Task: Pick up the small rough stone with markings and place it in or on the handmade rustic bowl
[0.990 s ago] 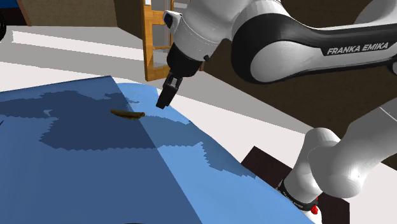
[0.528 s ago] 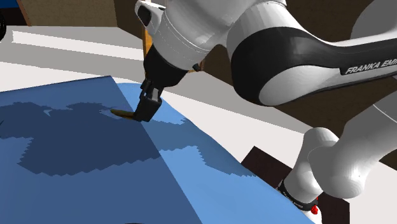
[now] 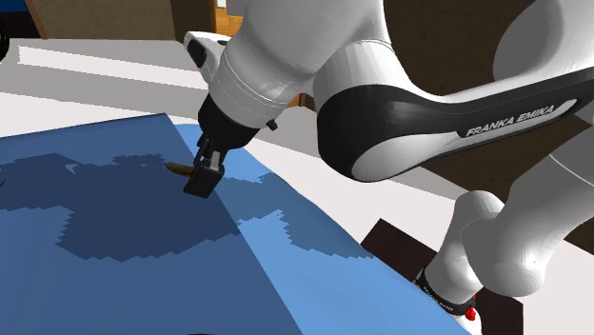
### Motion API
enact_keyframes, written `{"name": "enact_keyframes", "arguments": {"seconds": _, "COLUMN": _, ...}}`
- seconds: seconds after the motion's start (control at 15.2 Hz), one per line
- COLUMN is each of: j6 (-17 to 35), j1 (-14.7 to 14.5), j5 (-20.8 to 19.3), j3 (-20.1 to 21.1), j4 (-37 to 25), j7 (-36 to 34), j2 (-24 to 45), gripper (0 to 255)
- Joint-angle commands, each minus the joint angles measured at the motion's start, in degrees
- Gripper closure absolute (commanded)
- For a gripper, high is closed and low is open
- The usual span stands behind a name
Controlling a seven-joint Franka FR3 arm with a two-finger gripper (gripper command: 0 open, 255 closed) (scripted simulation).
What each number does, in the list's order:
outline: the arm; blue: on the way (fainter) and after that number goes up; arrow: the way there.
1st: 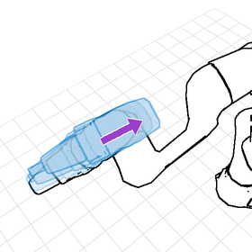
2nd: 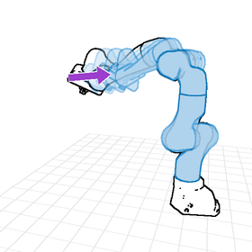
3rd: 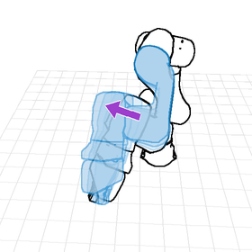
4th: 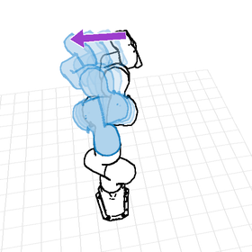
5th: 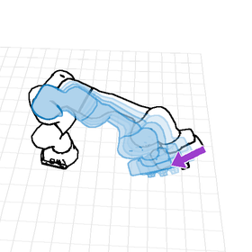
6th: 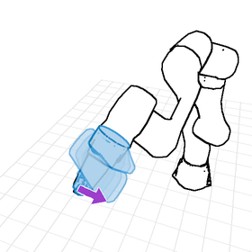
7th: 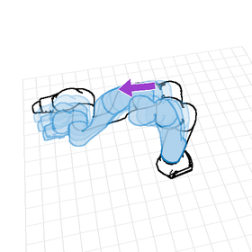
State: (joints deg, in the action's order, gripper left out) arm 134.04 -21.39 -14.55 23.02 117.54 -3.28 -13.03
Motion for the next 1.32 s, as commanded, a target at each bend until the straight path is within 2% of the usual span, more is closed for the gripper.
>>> {"name": "enact_keyframes", "arguments": {"seconds": 0.0, "j6": 0.4, "j1": 0.1, "j5": -0.2, "j3": 0.0, "j4": 0.1, "j7": -0.1, "j2": 0.2, "gripper": 0}}
{"name": "enact_keyframes", "arguments": {"seconds": 0.4, "j6": 0.4, "j1": 0.1, "j5": -0.2, "j3": 0.0, "j4": 0.1, "j7": -0.1, "j2": 0.2, "gripper": 0}}
{"name": "enact_keyframes", "arguments": {"seconds": 0.46, "j6": 0.4, "j1": 0.1, "j5": -0.2, "j3": 0.0, "j4": 0.1, "j7": -0.1, "j2": 0.2, "gripper": 255}}
{"name": "enact_keyframes", "arguments": {"seconds": 1.06, "j6": 0.4, "j1": 0.1, "j5": -0.2, "j3": 0.0, "j4": 0.1, "j7": -0.1, "j2": 0.2, "gripper": 255}}
{"name": "enact_keyframes", "arguments": {"seconds": 1.25, "j6": -1.8, "j1": 0.0, "j5": 0.4, "j3": -0.1, "j4": -2.0, "j7": 0.7, "j2": 0.1, "gripper": 255}}
